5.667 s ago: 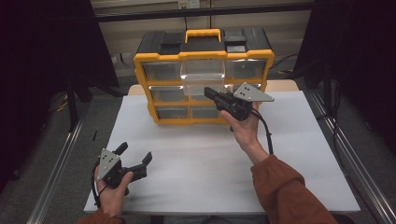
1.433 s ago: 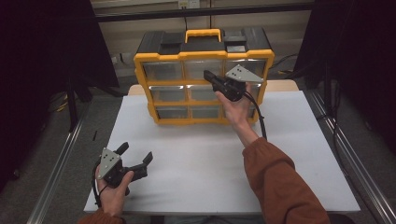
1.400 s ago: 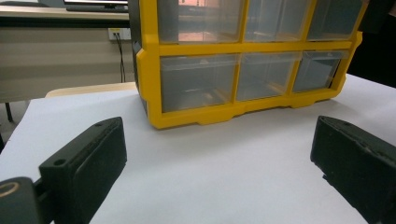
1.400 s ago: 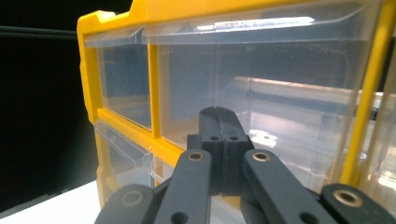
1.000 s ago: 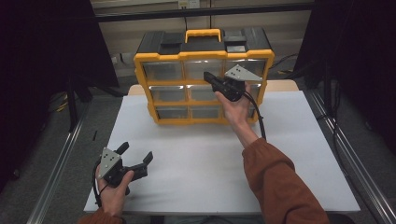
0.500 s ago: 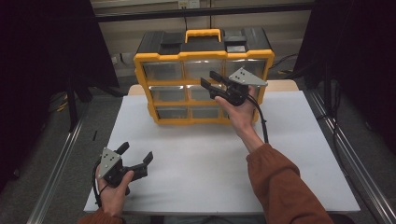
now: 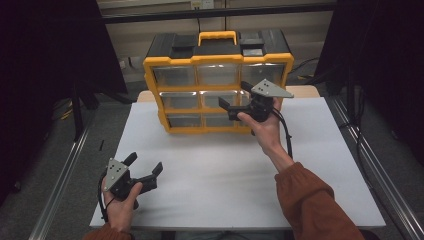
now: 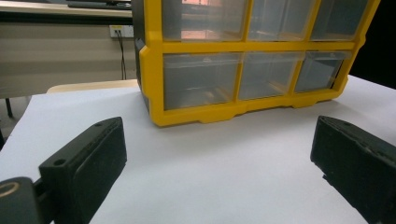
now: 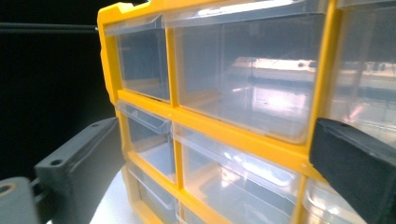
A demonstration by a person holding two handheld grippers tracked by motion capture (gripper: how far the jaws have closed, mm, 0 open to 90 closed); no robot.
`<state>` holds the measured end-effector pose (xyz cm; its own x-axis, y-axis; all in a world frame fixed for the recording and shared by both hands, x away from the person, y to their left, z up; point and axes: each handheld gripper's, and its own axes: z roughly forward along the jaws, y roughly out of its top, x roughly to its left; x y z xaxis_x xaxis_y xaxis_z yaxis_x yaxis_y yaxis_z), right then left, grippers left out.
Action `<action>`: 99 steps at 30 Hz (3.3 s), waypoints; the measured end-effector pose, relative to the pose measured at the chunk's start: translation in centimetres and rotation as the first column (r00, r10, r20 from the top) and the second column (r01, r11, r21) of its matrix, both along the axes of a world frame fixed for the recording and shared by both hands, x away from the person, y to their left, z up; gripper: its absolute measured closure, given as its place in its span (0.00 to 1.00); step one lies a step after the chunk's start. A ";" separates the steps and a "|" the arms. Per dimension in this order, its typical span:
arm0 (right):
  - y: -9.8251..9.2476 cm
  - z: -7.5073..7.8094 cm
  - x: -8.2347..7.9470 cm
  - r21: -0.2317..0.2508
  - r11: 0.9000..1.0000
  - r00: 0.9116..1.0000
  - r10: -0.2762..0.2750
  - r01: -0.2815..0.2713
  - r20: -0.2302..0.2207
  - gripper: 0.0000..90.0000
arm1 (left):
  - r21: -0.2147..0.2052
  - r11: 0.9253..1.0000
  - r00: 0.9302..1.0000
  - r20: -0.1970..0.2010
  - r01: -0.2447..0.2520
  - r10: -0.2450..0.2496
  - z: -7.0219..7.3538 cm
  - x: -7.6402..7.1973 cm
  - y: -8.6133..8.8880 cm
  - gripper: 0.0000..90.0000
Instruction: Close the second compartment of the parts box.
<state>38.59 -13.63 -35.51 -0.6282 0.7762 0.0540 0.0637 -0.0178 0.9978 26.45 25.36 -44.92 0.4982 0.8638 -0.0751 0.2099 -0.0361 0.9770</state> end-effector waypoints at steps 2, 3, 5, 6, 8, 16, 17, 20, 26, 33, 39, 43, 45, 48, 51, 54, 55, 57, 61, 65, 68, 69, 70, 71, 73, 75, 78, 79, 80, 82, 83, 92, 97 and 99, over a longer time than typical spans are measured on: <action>-0.3 -0.1 -0.2 -0.012 1.000 1.000 0.001 -0.001 -0.001 0.01 | -0.003 1.000 1.000 0.000 0.001 -0.001 0.0 0.0 -0.1 0.04; -0.4 -0.2 -0.4 -0.017 1.000 1.000 -0.011 0.011 -0.004 0.01 | -0.004 1.000 1.000 -0.002 -0.003 0.003 0.0 0.0 -0.1 0.04; -0.8 -0.4 -0.7 -0.017 1.000 1.000 -0.020 0.019 -0.019 0.01 | -0.018 1.000 1.000 -0.004 -0.004 0.004 -0.1 0.0 -0.2 0.04; -0.8 -0.4 -0.7 -0.017 1.000 1.000 -0.020 0.019 -0.019 0.01 | -0.018 1.000 1.000 -0.004 -0.004 0.004 -0.1 0.0 -0.2 0.04; -1.5 -0.8 -1.2 -0.018 0.999 0.999 -0.046 0.045 -0.015 0.01 | -0.008 1.000 1.000 -0.003 0.004 -0.004 0.0 0.0 -0.3 0.04; -2.7 -2.5 -2.7 -0.008 0.997 0.996 -0.077 0.077 -0.052 0.01 | 0.001 1.000 1.000 -0.002 0.007 -0.007 0.0 -0.1 -0.1 0.04; -2.8 -2.6 -3.0 -0.001 0.996 0.994 -0.087 0.087 -0.065 0.00 | 0.001 1.000 1.000 -0.002 0.007 -0.007 0.0 -0.1 -0.1 0.04; -3.3 -3.2 -3.6 0.012 0.995 0.993 -0.094 0.095 -0.075 0.00 | -0.002 1.000 1.000 -0.008 0.000 0.000 0.0 -0.1 -0.2 0.04; -4.4 -4.4 -4.9 -0.012 0.993 0.990 -0.118 0.117 -0.082 0.00 | 0.007 1.000 1.000 0.001 0.001 -0.001 0.1 -0.1 -0.1 0.04; -5.9 -5.3 -6.3 -0.048 0.985 0.984 -0.170 0.167 -0.055 0.00 | 0.014 1.000 1.000 -0.003 -0.003 0.003 0.0 -0.1 -0.1 0.04; -7.4 -6.2 -7.7 -0.080 0.980 0.981 -0.185 0.180 -0.064 0.00 | 0.013 1.000 1.000 -0.006 -0.012 0.012 0.1 -0.2 -0.1 0.04; -8.3 -6.4 -8.6 -0.077 0.978 0.978 -0.197 0.192 -0.072 0.00 | 0.011 1.000 1.000 -0.007 -0.013 0.013 0.1 -0.2 0.0 0.04; -9.3 -6.4 -9.4 -0.062 0.976 0.974 -0.214 0.210 -0.074 0.00 | 0.004 1.000 1.000 -0.011 -0.021 0.021 0.1 -0.3 -0.1 0.04; -10.0 -6.5 -10.1 -0.055 0.974 0.972 -0.223 0.219 -0.073 0.00 | 0.006 1.000 1.000 -0.005 -0.025 0.025 0.1 -0.4 -0.1 0.04; -10.6 -6.7 -10.9 -0.061 0.973 0.971 -0.227 0.222 -0.071 0.00 | 0.008 1.000 1.000 -0.006 -0.013 0.013 0.1 -0.4 0.0 0.04; -11.3 -7.0 -11.6 -0.078 0.965 0.965 -0.254 0.249 -0.061 0.00 | 0.000 1.000 1.000 -0.007 -0.011 0.011 0.1 -0.4 0.0 0.04; -11.6 -6.9 -11.8 -0.074 0.964 0.963 -0.261 0.256 -0.062 0.01 | 0.000 1.000 1.000 -0.006 -0.015 0.015 0.1 -0.4 0.1 0.04; -12.2 -6.8 -12.2 -0.059 0.962 0.961 -0.270 0.266 -0.066 0.01 | 0.000 1.000 1.000 -0.006 -0.014 0.014 0.1 -0.4 0.1 0.04; -13.1 -7.0 -13.1 -0.064 0.957 0.955 -0.288 0.284 -0.066 0.01 | 0.000 1.000 1.000 -0.005 -0.009 0.009 0.1 -0.4 0.0 0.04; -14.0 -7.4 -14.1 -0.070 0.951 0.950 -0.305 0.300 -0.068 0.01 | 0.010 1.000 1.000 -0.003 -0.006 0.006 0.2 -0.4 0.1 0.04; -14.5 -7.8 -14.6 -0.076 0.948 0.945 -0.315 0.309 -0.083 0.01 | 0.008 1.000 1.000 0.000 -0.008 0.008 0.2 -0.5 0.1 0.04; -14.7 -8.0 -14.8 -0.078 0.947 0.944 -0.319 0.313 -0.088 0.01 | -0.009 1.000 1.000 0.003 -0.007 0.007 0.2 -0.5 0.0 0.04; -14.8 -8.1 -14.9 -0.081 0.947 0.943 -0.318 0.311 -0.094 0.01 | -0.006 1.000 1.000 0.004 -0.004 0.004 0.2 -0.5 0.0 0.04; -14.9 -8.1 -15.1 -0.085 0.945 0.942 -0.323 0.316 -0.096 0.01 | -0.007 1.000 1.000 0.004 -0.005 0.005 0.2 -0.5 0.0 0.04; -15.1 -8.2 -15.4 -0.092 0.943 0.940 -0.328 0.319 -0.098 0.01 | 0.005 1.000 1.000 0.001 -0.006 0.006 0.2 -0.6 0.2 0.04; -15.3 -8.2 -15.6 -0.093 0.943 0.940 -0.327 0.319 -0.098 0.01 | 0.007 1.000 1.000 0.000 -0.009 0.009 0.2 -0.6 0.2 0.04; -16.0 -8.6 -16.3 -0.102 0.937 0.932 -0.345 0.335 -0.106 0.01 | 0.010 1.000 1.000 0.001 -0.003 0.003 0.2 -0.6 0.2 0.04; -16.1 -8.7 -16.4 -0.103 0.933 0.929 -0.354 0.344 -0.109 0.01 | 0.007 1.000 1.000 0.000 -0.005 0.005 0.2 -0.6 0.1 0.04; -16.3 -8.9 -16.6 -0.104 0.932 0.926 -0.358 0.348 -0.115 0.01 | 0.012 1.000 1.000 0.001 -0.012 0.012 0.2 -0.7 0.1 0.04; -16.6 -9.1 -16.9 -0.106 0.930 0.924 -0.364 0.353 -0.119 0.01 | 0.016 1.000 1.000 -0.004 -0.015 0.015 0.2 -0.7 0.1 0.04; -16.8 -9.1 -17.2 -0.110 0.929 0.923 -0.364 0.352 -0.121 0.01 | 0.016 1.000 1.000 -0.004 -0.015 0.015 0.2 -0.8 0.1 0.04; -18.1 -9.8 -19.1 -0.121 0.910 0.903 -0.411 0.397 -0.126 0.01 | 0.016 1.000 1.000 0.003 0.001 -0.001 0.3 -0.9 0.2 0.04; -18.1 -10.1 -19.3 -0.139 0.911 0.907 -0.405 0.389 -0.118 0.01 | 0.010 1.000 1.000 -0.003 -0.001 0.001 0.3 -0.7 0.1 0.04; -17.9 -10.1 -19.1 -0.138 0.914 0.910 -0.398 0.382 -0.114 0.01 | 0.011 1.000 1.000 -0.006 0.001 -0.001 0.2 -0.7 0.2 0.04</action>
